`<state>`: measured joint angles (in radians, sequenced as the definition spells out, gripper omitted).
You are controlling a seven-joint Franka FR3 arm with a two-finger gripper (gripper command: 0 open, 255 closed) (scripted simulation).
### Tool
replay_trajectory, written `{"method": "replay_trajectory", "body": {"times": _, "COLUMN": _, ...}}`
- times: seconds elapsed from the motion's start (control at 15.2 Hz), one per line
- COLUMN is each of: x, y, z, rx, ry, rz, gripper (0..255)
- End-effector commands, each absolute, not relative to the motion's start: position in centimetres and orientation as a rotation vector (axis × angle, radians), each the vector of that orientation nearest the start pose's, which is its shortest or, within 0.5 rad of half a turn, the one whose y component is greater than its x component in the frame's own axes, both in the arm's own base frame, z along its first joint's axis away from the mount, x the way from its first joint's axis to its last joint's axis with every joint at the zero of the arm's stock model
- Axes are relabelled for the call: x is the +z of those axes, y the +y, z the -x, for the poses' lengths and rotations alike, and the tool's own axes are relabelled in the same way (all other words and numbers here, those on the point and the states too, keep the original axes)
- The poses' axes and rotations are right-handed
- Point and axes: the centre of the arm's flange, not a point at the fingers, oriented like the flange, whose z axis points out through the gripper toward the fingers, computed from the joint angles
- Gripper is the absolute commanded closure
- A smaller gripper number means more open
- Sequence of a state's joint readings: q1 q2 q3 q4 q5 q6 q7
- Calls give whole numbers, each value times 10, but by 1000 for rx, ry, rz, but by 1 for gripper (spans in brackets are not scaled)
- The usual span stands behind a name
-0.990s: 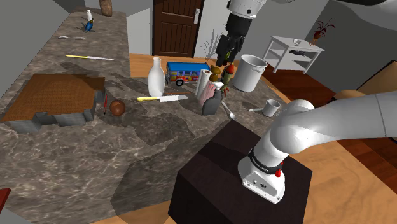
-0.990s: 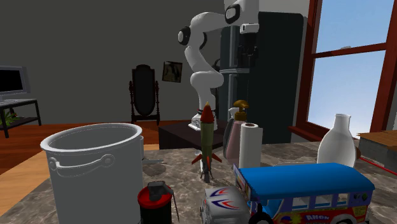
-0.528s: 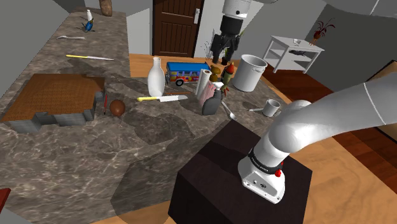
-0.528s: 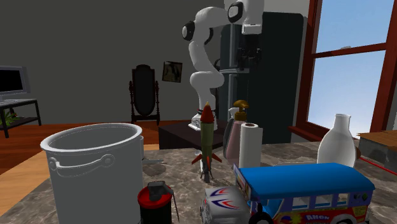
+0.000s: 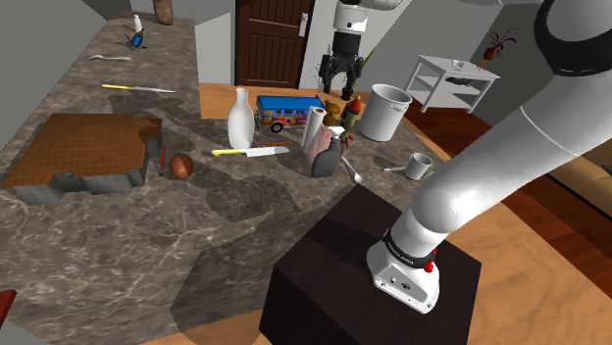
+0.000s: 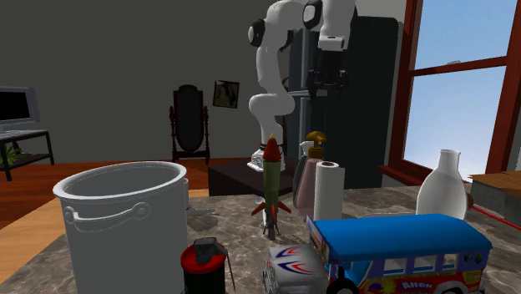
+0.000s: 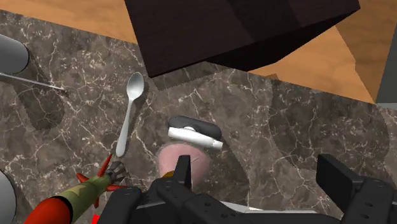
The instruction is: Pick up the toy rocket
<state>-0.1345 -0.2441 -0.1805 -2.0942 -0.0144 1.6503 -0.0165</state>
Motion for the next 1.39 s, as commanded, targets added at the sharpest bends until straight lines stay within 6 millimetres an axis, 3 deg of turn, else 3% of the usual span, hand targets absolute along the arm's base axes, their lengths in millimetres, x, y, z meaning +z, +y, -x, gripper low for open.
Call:
{"method": "replay_trajectory", "body": {"times": 0.0, "x": 498, "y": -175, "z": -451, "rx": 345, "ry": 507, "rz": 3019, "gripper": 0}}
{"method": "replay_trajectory", "body": {"times": 0.66, "x": 440, "y": -301, "z": -498, "rx": 554, "ry": 842, "rz": 2912, "gripper": 0}}
{"method": "replay_trajectory", "body": {"times": 1.32, "x": 379, "y": -434, "z": -508, "rx": 752, "ry": 1163, "rz": 2755, "gripper": 0}}
